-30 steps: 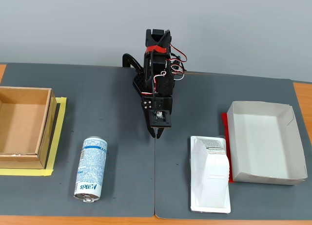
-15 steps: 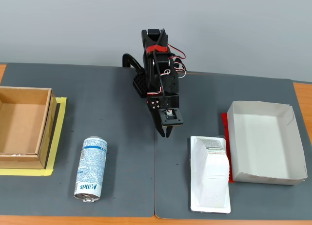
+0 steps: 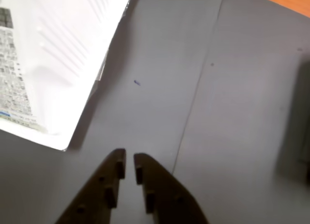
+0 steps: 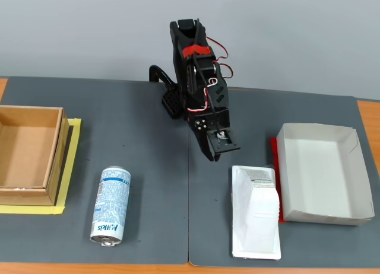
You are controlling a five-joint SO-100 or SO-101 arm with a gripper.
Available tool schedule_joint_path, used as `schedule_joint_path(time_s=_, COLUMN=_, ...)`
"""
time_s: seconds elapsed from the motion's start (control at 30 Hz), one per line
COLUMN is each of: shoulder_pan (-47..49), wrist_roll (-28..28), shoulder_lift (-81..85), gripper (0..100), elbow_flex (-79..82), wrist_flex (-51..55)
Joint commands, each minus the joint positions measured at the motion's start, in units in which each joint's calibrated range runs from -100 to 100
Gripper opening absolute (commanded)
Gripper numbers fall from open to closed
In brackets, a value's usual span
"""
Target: Pick the sandwich and put it in the gray box
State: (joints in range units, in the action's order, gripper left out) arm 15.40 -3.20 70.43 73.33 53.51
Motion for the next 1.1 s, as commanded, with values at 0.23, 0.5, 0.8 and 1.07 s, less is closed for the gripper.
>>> schedule_joint_path(time_s=0.23, shoulder_pan=3.21, wrist_roll=0.20, shoulder_lift=-9.77, gripper=2, elbow_flex=-12.22, wrist_flex=-8.81)
schedule_joint_path(time_s=0.5, shoulder_pan=9.33, wrist_roll=6.87, shoulder_lift=-21.13, gripper=2, elbow_flex=-25.70, wrist_flex=-8.55)
schedule_joint_path(time_s=0.8, shoulder_pan=11.12, wrist_roll=12.19, shoulder_lift=-36.31, gripper=2, elbow_flex=-39.72, wrist_flex=-8.81)
schedule_joint_path(time_s=1.07, shoulder_pan=11.19, wrist_roll=15.36, shoulder_lift=-47.33, gripper=2, elbow_flex=-49.40, wrist_flex=-8.72)
